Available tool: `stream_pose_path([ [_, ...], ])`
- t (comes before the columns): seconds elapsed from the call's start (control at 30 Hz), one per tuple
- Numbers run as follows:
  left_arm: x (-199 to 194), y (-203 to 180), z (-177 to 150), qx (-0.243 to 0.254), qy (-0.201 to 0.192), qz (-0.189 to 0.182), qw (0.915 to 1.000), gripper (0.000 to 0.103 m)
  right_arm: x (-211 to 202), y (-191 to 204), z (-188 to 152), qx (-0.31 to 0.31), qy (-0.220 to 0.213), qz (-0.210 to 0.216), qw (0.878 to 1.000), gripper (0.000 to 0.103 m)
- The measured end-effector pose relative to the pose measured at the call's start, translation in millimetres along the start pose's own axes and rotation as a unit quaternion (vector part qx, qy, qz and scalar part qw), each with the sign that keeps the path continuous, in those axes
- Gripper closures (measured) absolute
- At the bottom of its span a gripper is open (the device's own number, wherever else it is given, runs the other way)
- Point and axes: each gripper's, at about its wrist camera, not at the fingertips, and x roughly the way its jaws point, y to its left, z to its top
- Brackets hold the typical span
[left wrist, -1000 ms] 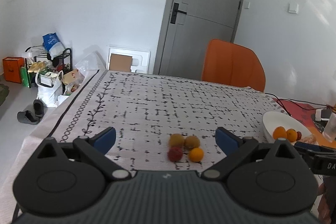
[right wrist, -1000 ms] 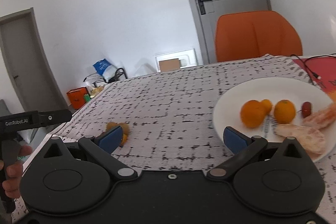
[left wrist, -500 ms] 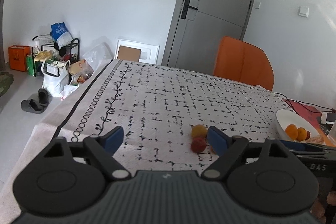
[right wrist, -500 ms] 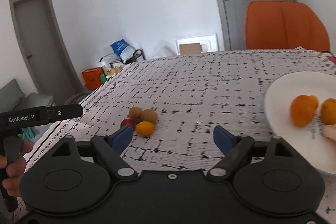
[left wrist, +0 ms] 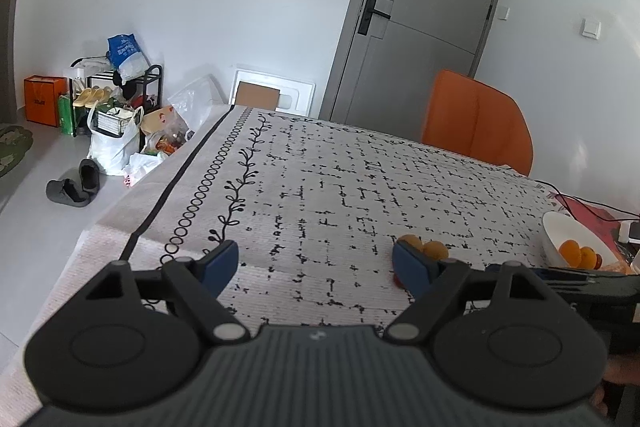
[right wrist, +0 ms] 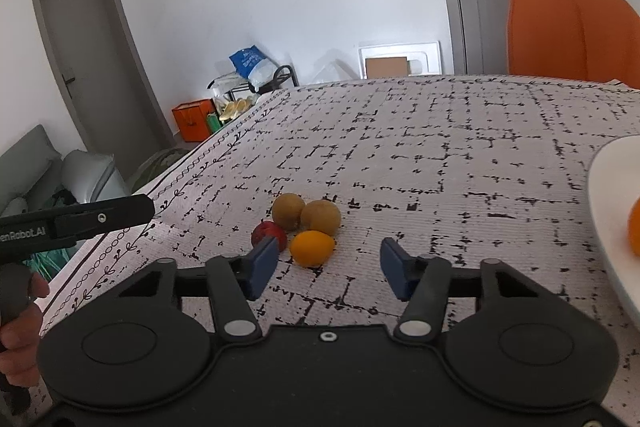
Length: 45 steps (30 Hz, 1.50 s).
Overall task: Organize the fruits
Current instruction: 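Grasp a small orange with the right tool while the left tool grasps the red plum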
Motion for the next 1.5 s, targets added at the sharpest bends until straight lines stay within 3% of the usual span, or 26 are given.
stream_pose_path([
  [0.23, 4, 4, -1, -0.002, 0.004, 0.002, 1.0000, 0.020, 13, 5, 1, -0.003, 0.007, 0.005, 1.000, 0.052],
  [0.33, 7, 2, 0, 0.000, 0.005, 0.001, 1.0000, 0.020, 20, 7, 1, -0.007, 0.011, 0.001, 1.000, 0.064],
  [0.37, 8, 0, 0, 0.002, 0.005, 0.000, 1.0000, 0.020, 21, 7, 1, -0.010, 0.010, -0.002, 1.000, 0.075],
  [1.0, 37, -40, -6, 0.034, 0.026, -0.040, 0.9983, 0.040, -15, -15, -2, 0.006, -0.015, -0.026, 1.000, 0.075],
  [1.17, 47, -52, -7, 0.043, 0.036, -0.048, 0.9973, 0.051, -24, -22, -2, 0.010, -0.023, -0.035, 0.999, 0.075],
  [1.33, 55, -60, -10, 0.049, 0.040, -0.041, 0.9971, 0.051, -32, -29, -1, 0.016, -0.029, -0.043, 0.999, 0.075],
  [1.4, 59, -62, -13, 0.050, 0.048, -0.039, 0.9968, 0.056, -35, -32, -1, 0.018, -0.032, -0.049, 0.998, 0.075],
  [1.5, 66, -62, -17, 0.057, 0.060, -0.032, 0.9961, 0.082, -43, -34, -1, 0.020, -0.041, -0.053, 0.998, 0.075],
])
